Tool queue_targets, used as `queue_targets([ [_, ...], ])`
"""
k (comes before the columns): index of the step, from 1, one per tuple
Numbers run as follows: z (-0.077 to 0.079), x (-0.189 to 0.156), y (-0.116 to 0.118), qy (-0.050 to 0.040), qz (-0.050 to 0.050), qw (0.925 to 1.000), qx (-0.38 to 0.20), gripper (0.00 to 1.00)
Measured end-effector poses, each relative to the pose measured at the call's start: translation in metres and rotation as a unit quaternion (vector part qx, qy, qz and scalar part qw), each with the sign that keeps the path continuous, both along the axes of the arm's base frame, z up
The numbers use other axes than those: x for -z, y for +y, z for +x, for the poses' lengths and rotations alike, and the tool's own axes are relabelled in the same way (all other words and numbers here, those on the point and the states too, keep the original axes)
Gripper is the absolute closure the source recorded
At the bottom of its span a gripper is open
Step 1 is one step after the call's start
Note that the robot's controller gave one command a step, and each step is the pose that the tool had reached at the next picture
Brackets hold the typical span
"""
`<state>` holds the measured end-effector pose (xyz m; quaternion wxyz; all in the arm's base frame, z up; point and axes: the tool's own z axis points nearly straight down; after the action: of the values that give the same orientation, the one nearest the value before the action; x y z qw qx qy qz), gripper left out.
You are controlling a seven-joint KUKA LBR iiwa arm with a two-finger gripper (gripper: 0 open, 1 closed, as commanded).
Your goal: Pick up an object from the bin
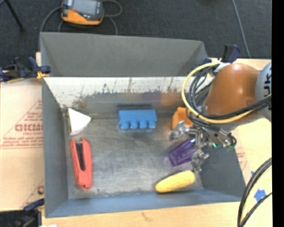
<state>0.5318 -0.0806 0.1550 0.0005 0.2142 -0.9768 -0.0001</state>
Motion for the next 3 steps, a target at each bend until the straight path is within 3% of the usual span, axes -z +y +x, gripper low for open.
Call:
queue_targets([
  [1,0.003,-0.061,-0.011,-0.0006,0.000,1.0000,-0.004,0.00],
  [2,0.013,-0.045,-0.015,-0.0097,-0.001,1.0000,-0.001,0.00],
  [3,-0.004,0.020,-0.023,-0.0046,0.000,0.9997,-0.023,0.00],
])
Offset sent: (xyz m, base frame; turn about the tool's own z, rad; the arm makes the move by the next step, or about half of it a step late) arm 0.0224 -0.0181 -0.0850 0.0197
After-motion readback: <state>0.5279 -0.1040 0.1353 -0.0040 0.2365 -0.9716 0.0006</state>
